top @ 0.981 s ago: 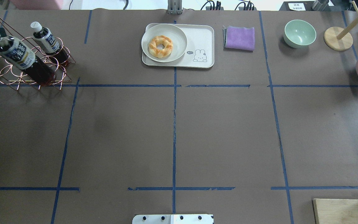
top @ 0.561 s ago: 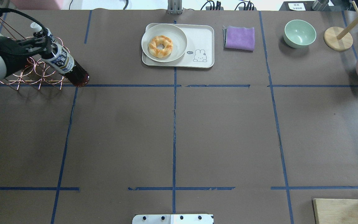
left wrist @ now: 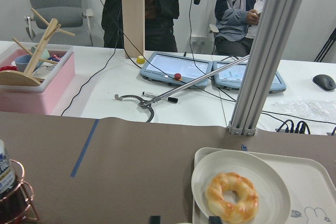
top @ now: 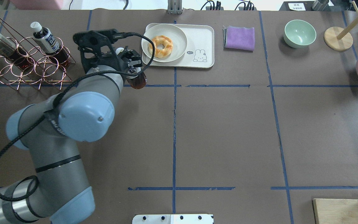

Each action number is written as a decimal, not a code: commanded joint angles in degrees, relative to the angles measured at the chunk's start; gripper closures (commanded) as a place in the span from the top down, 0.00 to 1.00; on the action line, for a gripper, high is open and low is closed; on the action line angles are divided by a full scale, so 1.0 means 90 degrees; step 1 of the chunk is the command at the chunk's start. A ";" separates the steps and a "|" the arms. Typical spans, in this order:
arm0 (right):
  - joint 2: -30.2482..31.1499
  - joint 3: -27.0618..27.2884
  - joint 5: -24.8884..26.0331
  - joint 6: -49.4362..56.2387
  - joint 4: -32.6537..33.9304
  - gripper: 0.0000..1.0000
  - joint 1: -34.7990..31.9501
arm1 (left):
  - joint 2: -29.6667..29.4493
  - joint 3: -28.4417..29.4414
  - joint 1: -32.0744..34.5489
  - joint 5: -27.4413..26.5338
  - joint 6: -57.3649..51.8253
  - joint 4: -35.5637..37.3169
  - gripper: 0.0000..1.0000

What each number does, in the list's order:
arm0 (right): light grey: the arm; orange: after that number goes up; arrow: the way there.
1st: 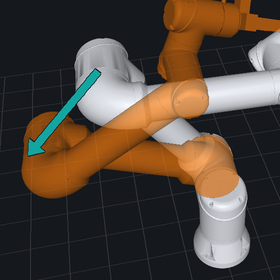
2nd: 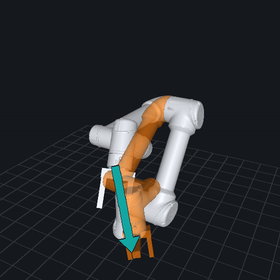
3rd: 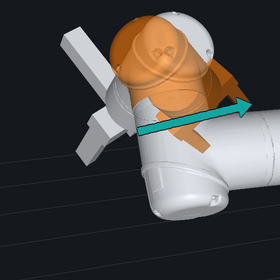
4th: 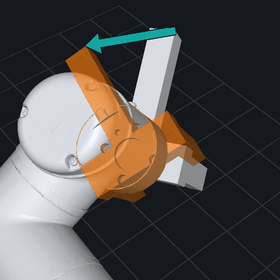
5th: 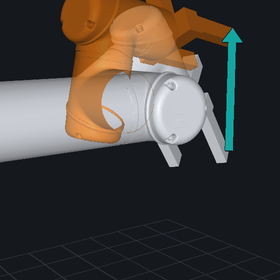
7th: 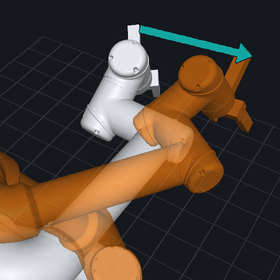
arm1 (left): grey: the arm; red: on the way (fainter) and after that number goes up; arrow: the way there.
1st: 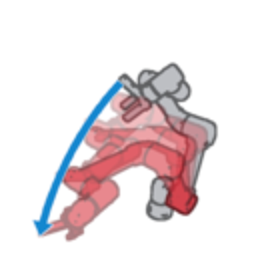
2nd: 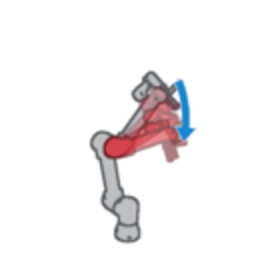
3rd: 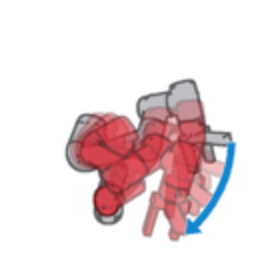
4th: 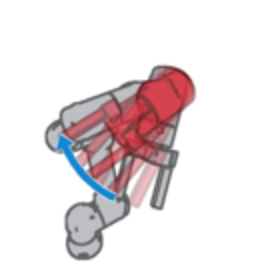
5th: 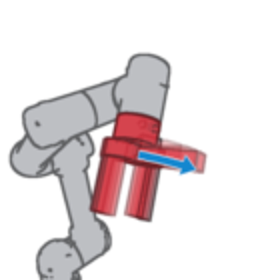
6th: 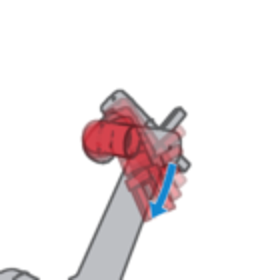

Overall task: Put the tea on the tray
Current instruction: 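Carry the held tea bottle with the left gripper toward the white tray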

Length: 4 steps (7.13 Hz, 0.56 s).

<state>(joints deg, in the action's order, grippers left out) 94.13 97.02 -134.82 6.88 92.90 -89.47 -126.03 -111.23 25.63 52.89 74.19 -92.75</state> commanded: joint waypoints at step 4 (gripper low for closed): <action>0.0000 -0.0008 0.0000 0.0006 0.0000 1.00 0.0000 | -0.1523 0.1859 -0.0602 -0.0438 0.0106 0.0216 0.04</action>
<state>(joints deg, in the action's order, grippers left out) 94.13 96.98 -134.82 6.88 92.90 -89.47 -138.70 -95.94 20.75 49.10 75.26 -91.86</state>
